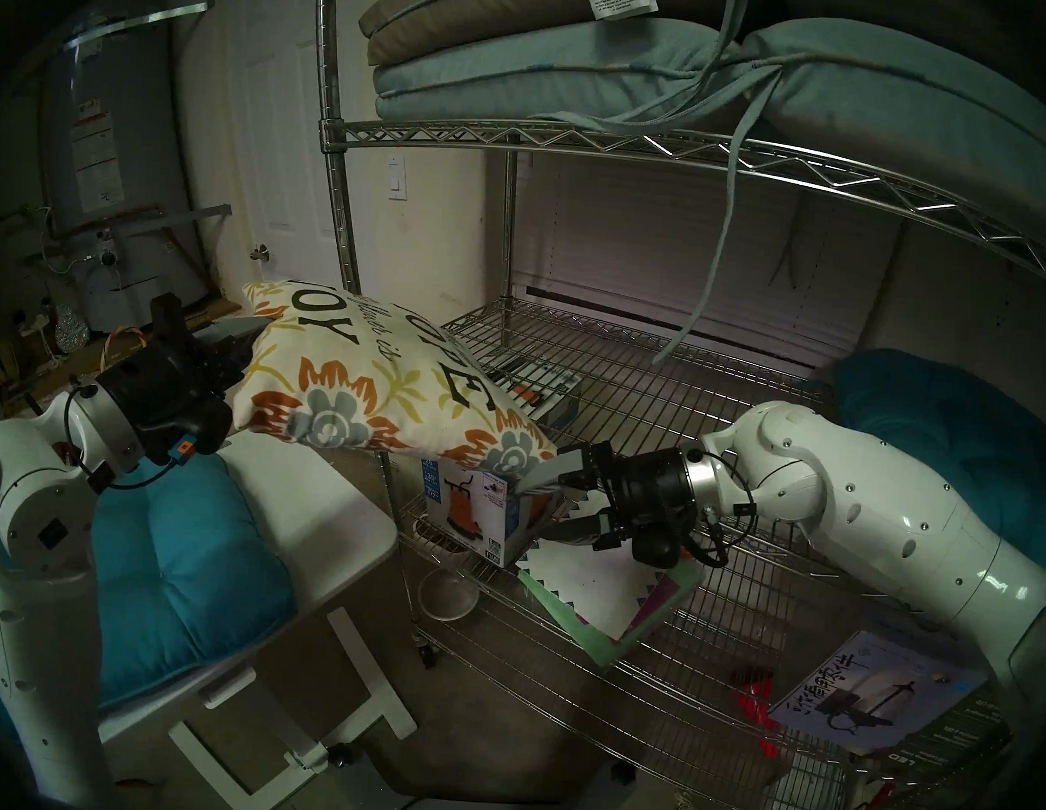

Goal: Take cushion off the shelf

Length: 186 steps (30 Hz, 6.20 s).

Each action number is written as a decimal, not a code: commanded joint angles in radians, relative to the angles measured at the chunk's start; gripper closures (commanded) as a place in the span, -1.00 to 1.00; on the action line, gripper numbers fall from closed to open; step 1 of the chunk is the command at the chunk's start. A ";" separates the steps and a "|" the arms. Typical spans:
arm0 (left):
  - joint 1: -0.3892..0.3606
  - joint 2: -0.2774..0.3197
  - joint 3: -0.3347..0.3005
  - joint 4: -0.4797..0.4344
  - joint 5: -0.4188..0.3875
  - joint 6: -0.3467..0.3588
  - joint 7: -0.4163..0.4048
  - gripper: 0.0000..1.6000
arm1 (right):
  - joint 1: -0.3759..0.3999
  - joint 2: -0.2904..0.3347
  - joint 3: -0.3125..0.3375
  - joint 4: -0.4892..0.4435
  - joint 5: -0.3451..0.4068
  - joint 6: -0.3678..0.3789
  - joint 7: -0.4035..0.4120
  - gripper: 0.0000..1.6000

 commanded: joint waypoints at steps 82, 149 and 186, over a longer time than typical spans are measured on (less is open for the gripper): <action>0.092 -0.009 -0.558 -0.045 -0.329 -0.057 -0.125 1.00 | 0.027 0.004 -0.007 -0.003 0.010 0.001 -0.010 -1.00; 0.214 -0.119 -0.836 0.329 -0.122 -0.379 -0.005 1.00 | 0.031 0.005 -0.012 -0.003 0.010 0.001 -0.011 -1.00; 0.501 -0.120 -0.857 0.430 0.057 -0.379 0.345 1.00 | 0.032 0.006 -0.013 -0.003 0.010 0.001 -0.012 -1.00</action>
